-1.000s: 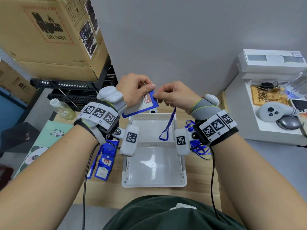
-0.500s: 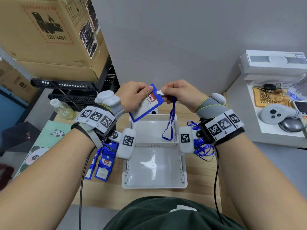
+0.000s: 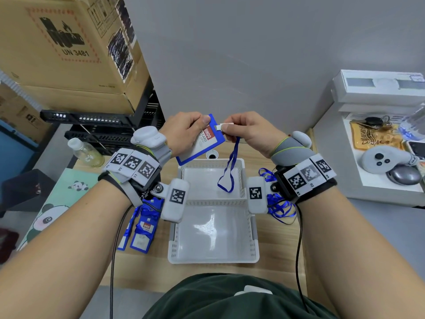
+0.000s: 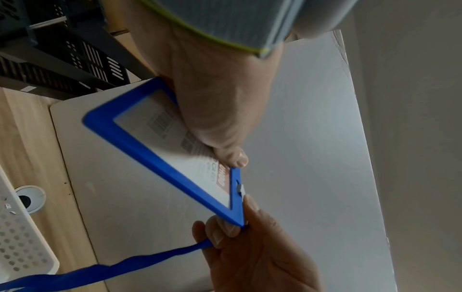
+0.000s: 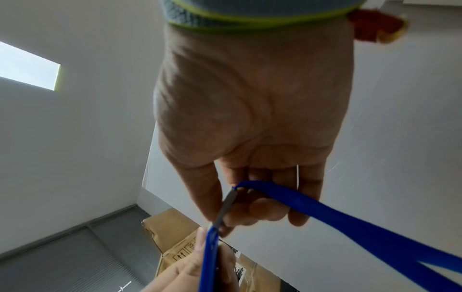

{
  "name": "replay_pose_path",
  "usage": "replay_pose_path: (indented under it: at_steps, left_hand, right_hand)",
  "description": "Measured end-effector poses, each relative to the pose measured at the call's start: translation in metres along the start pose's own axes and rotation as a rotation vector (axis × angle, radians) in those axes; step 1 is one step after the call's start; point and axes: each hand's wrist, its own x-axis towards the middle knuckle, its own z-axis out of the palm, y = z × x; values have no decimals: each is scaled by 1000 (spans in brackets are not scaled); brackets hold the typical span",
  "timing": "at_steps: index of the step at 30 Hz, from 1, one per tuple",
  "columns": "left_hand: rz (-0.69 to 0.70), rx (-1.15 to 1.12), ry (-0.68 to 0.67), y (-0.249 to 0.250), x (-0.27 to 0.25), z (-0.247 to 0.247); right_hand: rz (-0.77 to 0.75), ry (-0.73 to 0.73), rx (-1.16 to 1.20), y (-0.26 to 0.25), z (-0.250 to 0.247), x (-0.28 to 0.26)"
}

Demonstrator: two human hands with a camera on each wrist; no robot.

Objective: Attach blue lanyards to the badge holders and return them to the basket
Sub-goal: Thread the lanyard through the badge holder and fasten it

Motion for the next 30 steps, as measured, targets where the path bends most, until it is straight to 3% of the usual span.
replay_pose_path:
  at_steps: [7,9,12,16,20,26,28,30]
  left_hand:
    - [-124,-273,103,11,2,5]
    - [-221,-413,138,15,4,4]
    - [-329,-694,82,24,3,2]
    - [-347,-927,55,36,1,3]
    - [-269,-865,108,30,8,9]
    - [-189,-429,346,4,12,15]
    - [-159,-371,323,3,11,15]
    - [-137,-380,219,8,7,16]
  right_hand:
    - [9,136,224,6,5,1]
    - [-48,135,179,11,7,-1]
    - [-93,162,36,14,14,-1]
    - [-28,150,-13,17,29,6]
    - [43,74,114,14,41,5]
    - [119,39,380,4,41,-2]
    - [139,60,324,6,42,0]
    - [133,119,235,10,44,1]
